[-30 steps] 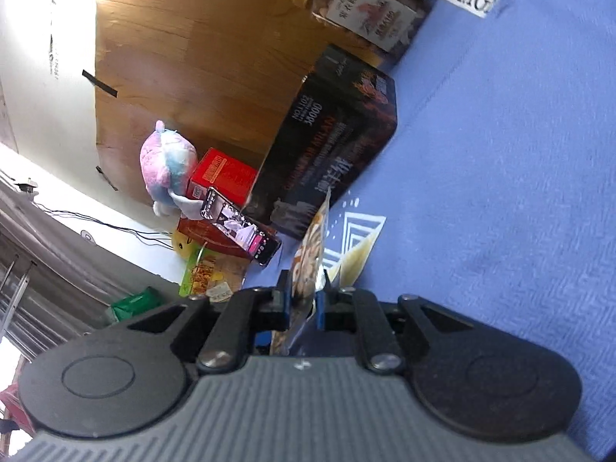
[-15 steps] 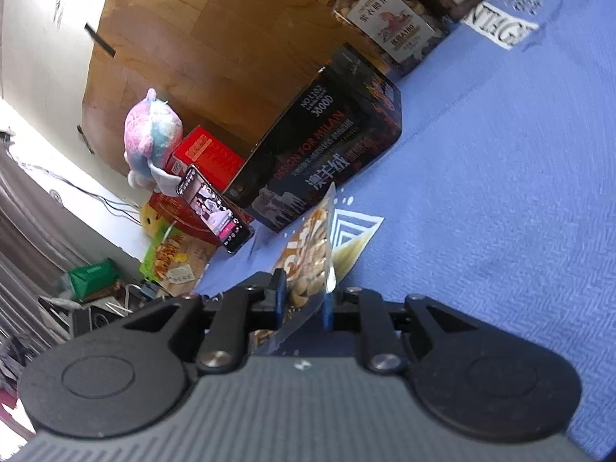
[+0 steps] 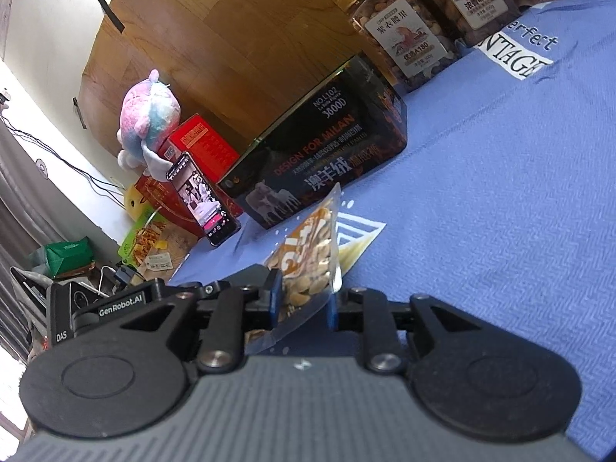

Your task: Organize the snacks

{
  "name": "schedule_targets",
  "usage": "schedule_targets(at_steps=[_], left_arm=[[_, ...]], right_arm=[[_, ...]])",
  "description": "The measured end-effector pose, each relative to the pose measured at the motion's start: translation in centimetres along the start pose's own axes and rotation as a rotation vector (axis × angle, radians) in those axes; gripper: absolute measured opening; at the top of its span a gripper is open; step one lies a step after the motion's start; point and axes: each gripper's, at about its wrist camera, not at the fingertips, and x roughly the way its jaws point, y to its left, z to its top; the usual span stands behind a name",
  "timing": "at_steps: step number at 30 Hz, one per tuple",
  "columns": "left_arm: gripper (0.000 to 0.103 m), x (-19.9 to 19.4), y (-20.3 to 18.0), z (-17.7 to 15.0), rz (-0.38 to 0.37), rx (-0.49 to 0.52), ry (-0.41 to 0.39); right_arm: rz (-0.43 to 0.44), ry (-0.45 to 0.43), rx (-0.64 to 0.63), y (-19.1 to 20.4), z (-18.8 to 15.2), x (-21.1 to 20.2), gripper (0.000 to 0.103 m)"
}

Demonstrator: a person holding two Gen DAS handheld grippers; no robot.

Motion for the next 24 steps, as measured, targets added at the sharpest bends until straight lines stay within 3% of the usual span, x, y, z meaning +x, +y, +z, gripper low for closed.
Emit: schedule_targets(at_steps=[24], left_arm=[[0.026, 0.07, -0.11, -0.02, 0.006, 0.006, 0.001]], right_arm=[[0.000, 0.007, -0.007, 0.08, -0.05, 0.17, 0.029]])
